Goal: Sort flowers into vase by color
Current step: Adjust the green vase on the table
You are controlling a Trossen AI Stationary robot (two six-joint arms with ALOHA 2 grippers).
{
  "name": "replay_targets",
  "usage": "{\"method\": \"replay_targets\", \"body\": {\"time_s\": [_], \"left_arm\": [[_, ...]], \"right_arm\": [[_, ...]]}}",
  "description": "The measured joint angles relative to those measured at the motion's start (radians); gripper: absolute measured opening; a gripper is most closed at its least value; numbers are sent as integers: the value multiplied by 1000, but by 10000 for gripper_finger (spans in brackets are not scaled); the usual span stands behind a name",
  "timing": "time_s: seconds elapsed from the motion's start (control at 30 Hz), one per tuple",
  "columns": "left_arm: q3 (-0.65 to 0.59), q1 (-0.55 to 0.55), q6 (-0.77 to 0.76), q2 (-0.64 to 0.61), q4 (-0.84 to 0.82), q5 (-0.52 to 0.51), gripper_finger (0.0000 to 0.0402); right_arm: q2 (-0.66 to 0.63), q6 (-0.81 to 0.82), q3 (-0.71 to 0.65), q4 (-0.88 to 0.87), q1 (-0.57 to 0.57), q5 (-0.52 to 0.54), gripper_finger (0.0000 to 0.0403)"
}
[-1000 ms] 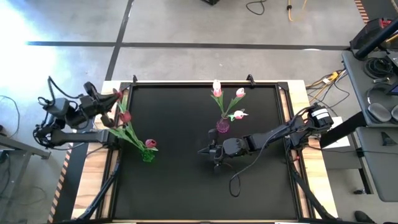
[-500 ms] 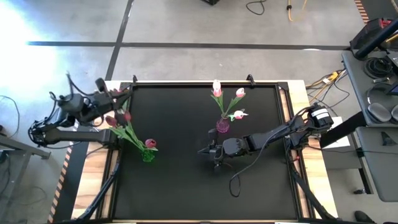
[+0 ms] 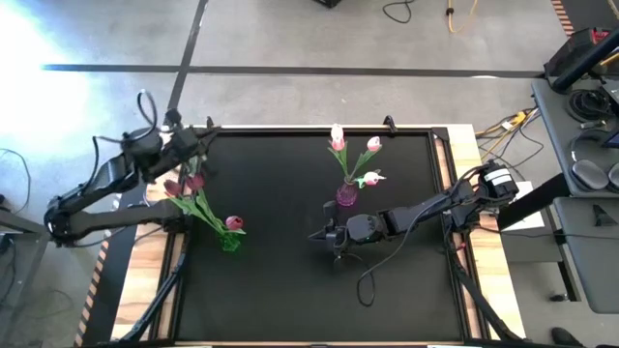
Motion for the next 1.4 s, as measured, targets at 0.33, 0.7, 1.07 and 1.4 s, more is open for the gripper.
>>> {"method": "replay_targets", "body": {"time_s": [0.33, 0.7, 1.07, 1.4], "left_arm": [[72, 607, -40, 119, 79, 393, 0], [67, 839, -33, 199, 96, 649, 0], [-35, 773, -121, 174, 194, 683, 0], [-174, 509, -185, -40, 232, 555, 0]], "right_arm": [[0, 6, 0, -15, 0, 0, 9], [0, 22, 0, -13, 0, 2, 9], [0, 27, 0, -15, 0, 2, 9], [0, 21, 0, -14, -5, 2, 9]]}}
